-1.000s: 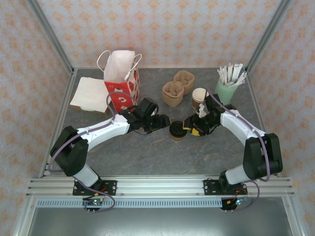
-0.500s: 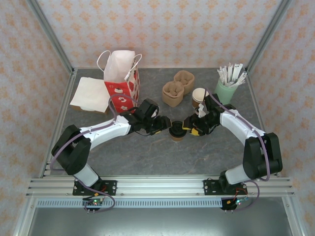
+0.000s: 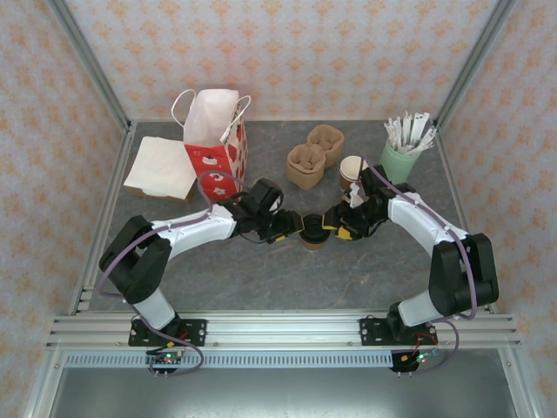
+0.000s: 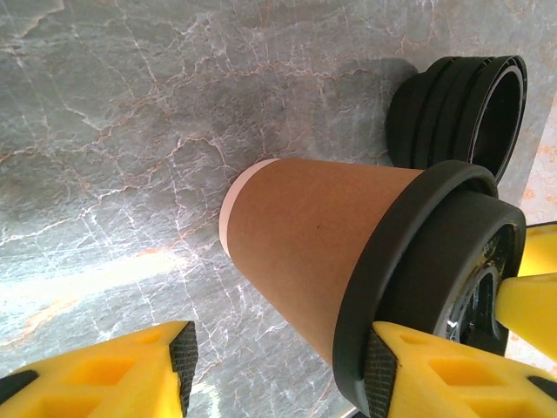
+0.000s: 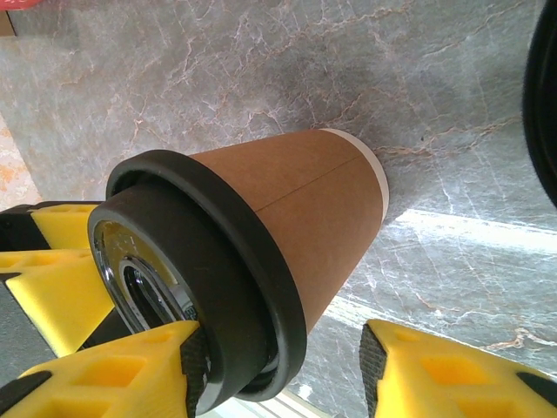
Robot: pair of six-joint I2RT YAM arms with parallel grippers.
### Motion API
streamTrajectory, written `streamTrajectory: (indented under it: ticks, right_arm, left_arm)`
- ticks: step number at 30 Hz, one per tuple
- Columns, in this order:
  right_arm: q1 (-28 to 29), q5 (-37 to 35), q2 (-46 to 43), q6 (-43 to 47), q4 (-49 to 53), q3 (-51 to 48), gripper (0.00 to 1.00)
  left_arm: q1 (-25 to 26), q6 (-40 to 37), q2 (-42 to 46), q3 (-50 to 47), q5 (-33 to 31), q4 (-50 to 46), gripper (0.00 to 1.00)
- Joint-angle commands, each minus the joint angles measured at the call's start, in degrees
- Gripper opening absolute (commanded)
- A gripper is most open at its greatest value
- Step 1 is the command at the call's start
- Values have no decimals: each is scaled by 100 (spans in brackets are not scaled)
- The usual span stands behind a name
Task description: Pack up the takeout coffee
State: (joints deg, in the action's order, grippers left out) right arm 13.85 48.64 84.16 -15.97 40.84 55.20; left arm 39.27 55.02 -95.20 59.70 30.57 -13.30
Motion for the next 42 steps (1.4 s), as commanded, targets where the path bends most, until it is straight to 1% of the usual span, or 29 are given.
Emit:
streamTrajectory:
  ticks: [1,10,16,30,42]
  right_arm:
    - [58,-353,132,125,270,83,51]
    - [66,-639,278,243,711,109,50]
    - [66,-745,381,278,815,2,49]
    - [101,-964,546,342,750,-349,48]
    - [111,-1132,614,422,858,-308,48]
  left_arm:
    - [37,-27,-99,-55,-7,-10,53]
    - [38,-27,-177,-184,-93,-116,51]
    - [36,-52,-293,-183,-59,-229,51]
    - [37,-53,-388,-264,-147,-462,50]
    - [35,-59,-439,-244,-140,-484,49]
